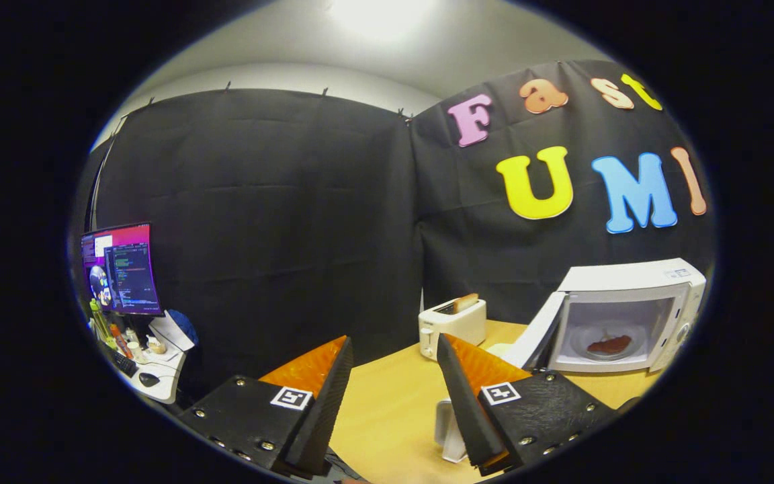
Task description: Open the microwave, put the food inside, and close the microwave door.
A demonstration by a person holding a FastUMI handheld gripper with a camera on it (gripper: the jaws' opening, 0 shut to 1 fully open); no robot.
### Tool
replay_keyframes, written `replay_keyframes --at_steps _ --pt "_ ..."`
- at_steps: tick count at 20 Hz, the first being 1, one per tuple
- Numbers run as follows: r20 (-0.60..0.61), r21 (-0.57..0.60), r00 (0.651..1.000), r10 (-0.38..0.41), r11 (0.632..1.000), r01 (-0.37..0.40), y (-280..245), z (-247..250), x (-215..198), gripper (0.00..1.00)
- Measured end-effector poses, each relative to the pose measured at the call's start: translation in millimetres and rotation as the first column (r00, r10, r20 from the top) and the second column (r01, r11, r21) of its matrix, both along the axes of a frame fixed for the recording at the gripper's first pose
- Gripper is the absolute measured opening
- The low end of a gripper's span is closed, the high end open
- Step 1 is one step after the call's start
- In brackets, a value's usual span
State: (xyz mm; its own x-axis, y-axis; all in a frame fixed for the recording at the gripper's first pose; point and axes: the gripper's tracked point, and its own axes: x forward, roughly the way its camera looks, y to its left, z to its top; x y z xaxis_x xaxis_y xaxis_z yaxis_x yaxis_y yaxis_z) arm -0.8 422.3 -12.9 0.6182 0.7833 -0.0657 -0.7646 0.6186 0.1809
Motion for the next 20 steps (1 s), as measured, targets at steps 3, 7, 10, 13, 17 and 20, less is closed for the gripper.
replay_keyframes --at_steps 3,7,10,13,17,20 --pt "-0.004 -0.075 0.998 -0.068 0.995 0.067 29.1 -37.8 9.9 0.55" --pt "-0.041 -0.187 0.995 -0.092 0.979 0.083 52.4 -101.9 21.6 0.23" --pt "-0.003 -0.250 0.994 -0.110 0.963 0.105 42.3 -128.0 21.8 0.18" --pt "-0.030 -0.283 0.985 -0.168 0.947 0.153 17.3 -153.2 33.8 0.03" --pt "0.008 -0.272 0.980 -0.199 0.943 0.194 -16.2 -144.8 34.9 0.01" --pt "0.042 -0.284 0.970 -0.238 0.928 0.240 -49.2 -141.2 38.1 0.01"
